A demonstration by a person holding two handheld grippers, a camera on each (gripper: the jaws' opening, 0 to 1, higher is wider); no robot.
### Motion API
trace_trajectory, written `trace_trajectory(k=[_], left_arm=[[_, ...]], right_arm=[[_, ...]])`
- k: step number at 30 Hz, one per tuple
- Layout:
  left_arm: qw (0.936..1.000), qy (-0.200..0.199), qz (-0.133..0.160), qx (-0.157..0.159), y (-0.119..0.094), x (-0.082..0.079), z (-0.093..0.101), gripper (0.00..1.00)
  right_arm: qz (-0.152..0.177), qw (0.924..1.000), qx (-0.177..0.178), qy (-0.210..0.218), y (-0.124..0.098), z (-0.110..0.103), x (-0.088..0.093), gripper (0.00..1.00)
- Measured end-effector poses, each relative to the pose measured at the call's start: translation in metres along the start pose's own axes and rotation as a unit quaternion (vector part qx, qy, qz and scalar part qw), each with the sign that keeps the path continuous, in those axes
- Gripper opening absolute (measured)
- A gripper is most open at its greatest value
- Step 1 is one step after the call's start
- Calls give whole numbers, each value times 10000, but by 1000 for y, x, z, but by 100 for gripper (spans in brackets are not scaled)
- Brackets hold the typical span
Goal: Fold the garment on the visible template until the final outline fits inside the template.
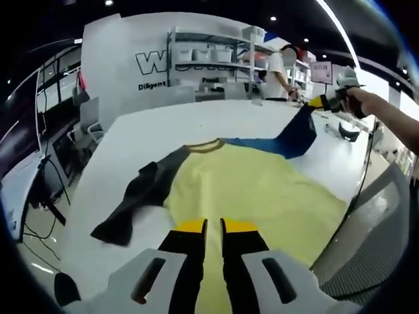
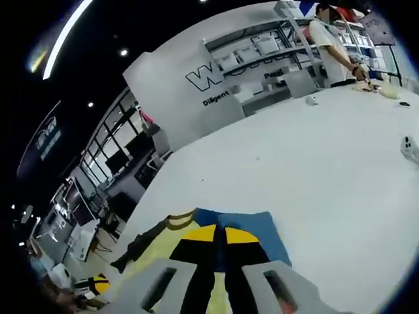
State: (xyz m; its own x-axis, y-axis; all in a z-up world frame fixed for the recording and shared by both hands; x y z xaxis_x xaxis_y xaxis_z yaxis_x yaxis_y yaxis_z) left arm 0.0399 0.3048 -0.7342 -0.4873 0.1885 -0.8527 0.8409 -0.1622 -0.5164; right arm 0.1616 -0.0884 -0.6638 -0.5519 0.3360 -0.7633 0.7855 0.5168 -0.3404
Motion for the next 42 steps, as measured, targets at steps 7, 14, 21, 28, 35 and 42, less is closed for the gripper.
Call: trace_trajectory(k=[7, 14, 21, 28, 35, 42], left_arm=[[10000, 32, 31, 63, 1, -1, 3, 5], [9999, 13, 43, 100, 1, -1, 5, 6], [9999, -15, 59, 144, 1, -2, 5, 7], [9999, -3, 74, 114, 1, -3, 2, 6], [9998, -56, 112, 150, 1, -5, 0, 8], [9998, -52, 84, 161, 3, -4, -1, 8]], right_arm=[[-137, 9986, -506, -91, 18, -34, 0, 0], [-237, 9957, -883, -168, 34, -59, -2, 0], [-353, 9918, -1207, -224, 53, -85, -3, 0], [-514, 9861, -1552, -292, 73, -111, -3, 0], [-616, 9795, -1859, -465, 96, -139, -7, 0], [-840, 9727, -2090, -559, 112, -159, -1, 0]])
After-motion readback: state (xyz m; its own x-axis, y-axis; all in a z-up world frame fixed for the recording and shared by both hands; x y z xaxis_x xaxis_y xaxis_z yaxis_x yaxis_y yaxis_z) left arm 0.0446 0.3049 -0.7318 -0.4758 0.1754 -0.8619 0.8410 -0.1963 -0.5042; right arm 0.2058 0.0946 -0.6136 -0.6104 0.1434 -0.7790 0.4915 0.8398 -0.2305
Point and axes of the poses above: the point that each gripper's makers call its tool centre point, and the gripper's own axes: y roughly forward along the fingers, z roughly to its right, x roughly out of its underside, the point moved 5 cm from there along -y, roughly backward along the fingers, and after that the axes turned 11 degrees about -x, right-handed, at the moved point
